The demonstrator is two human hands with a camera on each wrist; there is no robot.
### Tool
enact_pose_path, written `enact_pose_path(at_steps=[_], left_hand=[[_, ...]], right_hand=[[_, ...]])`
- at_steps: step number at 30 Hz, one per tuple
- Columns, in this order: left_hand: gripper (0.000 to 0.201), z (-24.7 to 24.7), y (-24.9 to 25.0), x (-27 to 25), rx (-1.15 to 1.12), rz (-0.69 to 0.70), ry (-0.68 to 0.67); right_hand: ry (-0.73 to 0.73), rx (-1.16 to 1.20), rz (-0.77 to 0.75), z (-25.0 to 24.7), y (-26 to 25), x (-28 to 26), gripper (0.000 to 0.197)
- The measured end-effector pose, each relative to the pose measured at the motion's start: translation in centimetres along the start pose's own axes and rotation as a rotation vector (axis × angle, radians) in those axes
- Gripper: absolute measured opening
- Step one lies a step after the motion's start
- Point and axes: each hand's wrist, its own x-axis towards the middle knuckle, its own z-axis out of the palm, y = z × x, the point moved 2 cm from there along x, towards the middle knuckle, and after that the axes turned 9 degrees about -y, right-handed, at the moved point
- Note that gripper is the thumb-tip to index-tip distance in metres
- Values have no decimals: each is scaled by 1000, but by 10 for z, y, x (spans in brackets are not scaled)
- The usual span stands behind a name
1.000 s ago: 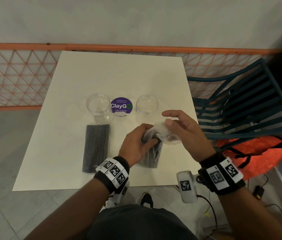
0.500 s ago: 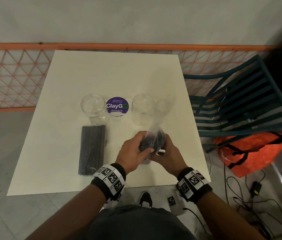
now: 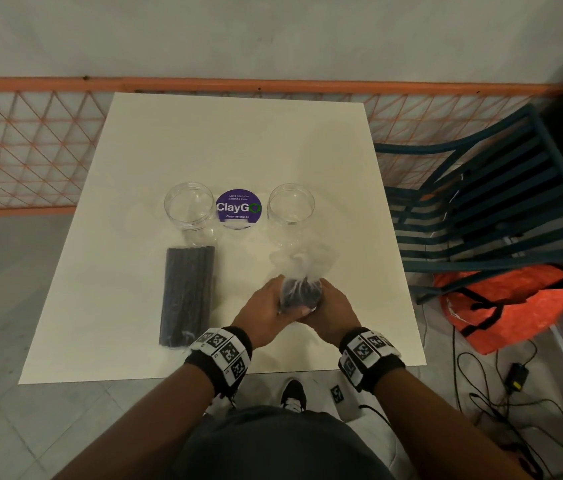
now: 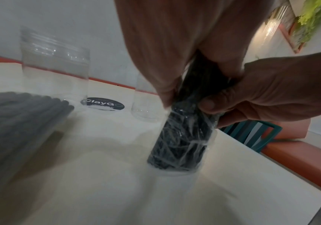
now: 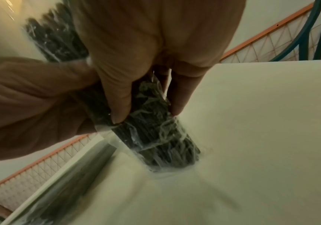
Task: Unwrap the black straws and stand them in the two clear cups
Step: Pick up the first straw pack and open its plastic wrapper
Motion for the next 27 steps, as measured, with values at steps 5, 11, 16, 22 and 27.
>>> enact_pose_path(at_steps=[5,11,16,22,27], left_hand=[[57,-1,-4,2,-115,-20,44],[57,9,-4,7,-273,-18,114],[49,14,-8,9,-349,-12,91],[55,6,-4,11,-332,1,71],[49,3,-9,11,-210,9,81]], right_hand=[[-48,-152,0,5,7,11,34],[-115,-107,48,7,7,13,43],[-154,49,-29,-3,2,8,60],[-61,356,-268,-9,4,4,101],[64,333,-278,-7,-13,2,62]])
